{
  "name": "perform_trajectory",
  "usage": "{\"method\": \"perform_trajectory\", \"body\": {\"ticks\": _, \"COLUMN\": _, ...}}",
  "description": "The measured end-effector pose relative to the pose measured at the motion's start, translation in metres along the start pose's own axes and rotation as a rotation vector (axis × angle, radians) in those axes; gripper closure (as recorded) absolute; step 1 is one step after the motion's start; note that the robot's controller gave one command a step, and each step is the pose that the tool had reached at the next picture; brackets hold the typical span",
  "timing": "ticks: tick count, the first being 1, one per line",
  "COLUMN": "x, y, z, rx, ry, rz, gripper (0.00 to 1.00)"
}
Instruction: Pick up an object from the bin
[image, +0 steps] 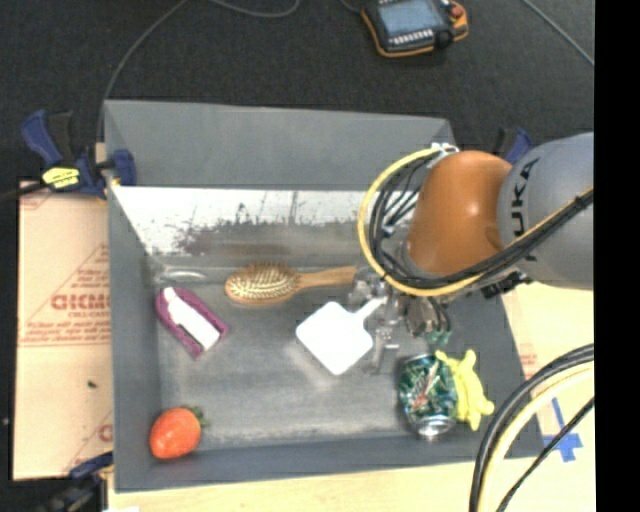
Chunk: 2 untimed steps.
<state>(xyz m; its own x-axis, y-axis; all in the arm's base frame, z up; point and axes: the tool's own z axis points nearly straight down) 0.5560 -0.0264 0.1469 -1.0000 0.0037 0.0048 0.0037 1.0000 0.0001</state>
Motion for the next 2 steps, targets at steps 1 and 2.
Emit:
{"method": "perform_trajectory", "body": {"ticks": 1, "x": -0.001, "y": 0.000, "z": -0.004, "rx": 0.001, "ry": -0.007, "rz": -0.001, "gripper": 0.00}}
{"method": "perform_trajectory", "body": {"ticks": 2, "x": -0.071, "y": -0.039, "z": 0.076, "rx": 0.004, "ry": -0.011, "rz": -0.255, "gripper": 0.00}}
